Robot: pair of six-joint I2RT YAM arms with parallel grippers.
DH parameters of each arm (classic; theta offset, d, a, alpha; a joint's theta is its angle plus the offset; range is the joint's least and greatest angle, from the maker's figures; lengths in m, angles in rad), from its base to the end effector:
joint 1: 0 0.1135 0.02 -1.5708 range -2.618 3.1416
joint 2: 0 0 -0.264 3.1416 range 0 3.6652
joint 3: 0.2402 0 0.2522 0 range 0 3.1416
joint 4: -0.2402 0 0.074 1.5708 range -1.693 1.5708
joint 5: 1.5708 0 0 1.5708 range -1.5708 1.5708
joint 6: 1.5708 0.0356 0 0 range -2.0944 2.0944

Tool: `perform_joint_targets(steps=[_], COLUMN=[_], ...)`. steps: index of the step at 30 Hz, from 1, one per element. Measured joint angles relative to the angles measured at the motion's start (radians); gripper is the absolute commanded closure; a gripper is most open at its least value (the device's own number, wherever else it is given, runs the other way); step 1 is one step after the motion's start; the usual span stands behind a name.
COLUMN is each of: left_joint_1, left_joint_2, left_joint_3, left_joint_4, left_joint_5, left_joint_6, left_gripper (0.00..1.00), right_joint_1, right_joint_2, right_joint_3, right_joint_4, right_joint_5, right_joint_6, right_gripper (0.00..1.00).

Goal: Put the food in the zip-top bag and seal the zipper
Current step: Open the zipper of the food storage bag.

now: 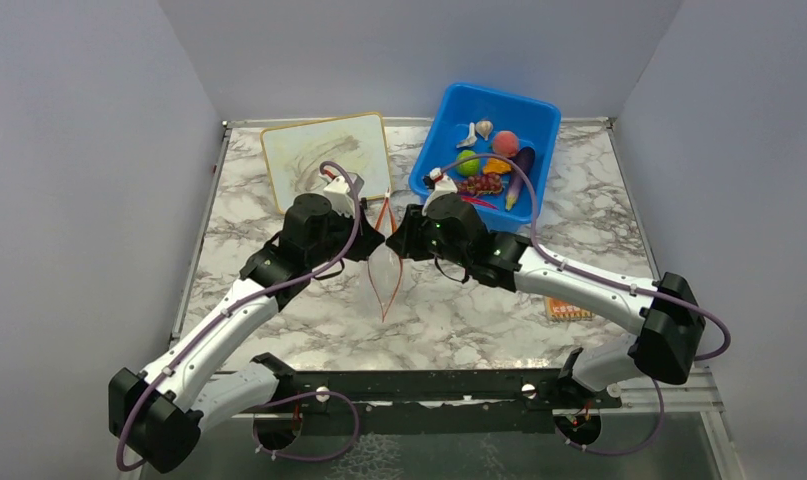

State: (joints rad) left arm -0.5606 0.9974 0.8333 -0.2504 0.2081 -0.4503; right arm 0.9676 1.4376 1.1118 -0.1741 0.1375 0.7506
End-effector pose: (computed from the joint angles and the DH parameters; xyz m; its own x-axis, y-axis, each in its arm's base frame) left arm 0.1891 -0.1274 0.3106 -0.6032 -0.1241 -0.7879 0.4641 0.7487 -0.4733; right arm 0.1924 0.2707 0.3012 -0.7087 0.1622 -0.6866 -0.3612 0.7526 0.5506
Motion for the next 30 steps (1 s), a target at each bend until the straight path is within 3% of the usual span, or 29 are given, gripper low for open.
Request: perform_joint_targets(steps=[5, 17, 22, 30], left_joint_1=[0.000, -0.013, -0.012, -0.009], left_joint_2=[-0.016, -0.016, -0.033, -0.064], left_joint_3=[0.013, 0.096, 0.089, 0.021], left_joint_4=[-0.008, -0.194, -0.207, -0.156], left_joint_5=[-0.026, -0.227, -0.204, -0.058], left_joint_6=[0.009, 0.163, 0.180, 0.141], left_gripper=[1.00, 1.00, 0.74, 0.53], right_joint_1=[0.000, 0.007, 0.006, 0.006], right_joint_2=[0.002, -0.057, -0.073, -0.078], right_joint_3=[-0.003, -0.127, -0.160, -0.215], right_joint_4=[-0.064, -0.085, -0.028, 0.023], right_joint_5=[0.095, 0.240, 0.223, 0.166], right_joint_6=[-0.051, -0.153, -0.153, -0.093], right_gripper=[0.98, 0.99, 0.99, 0.99])
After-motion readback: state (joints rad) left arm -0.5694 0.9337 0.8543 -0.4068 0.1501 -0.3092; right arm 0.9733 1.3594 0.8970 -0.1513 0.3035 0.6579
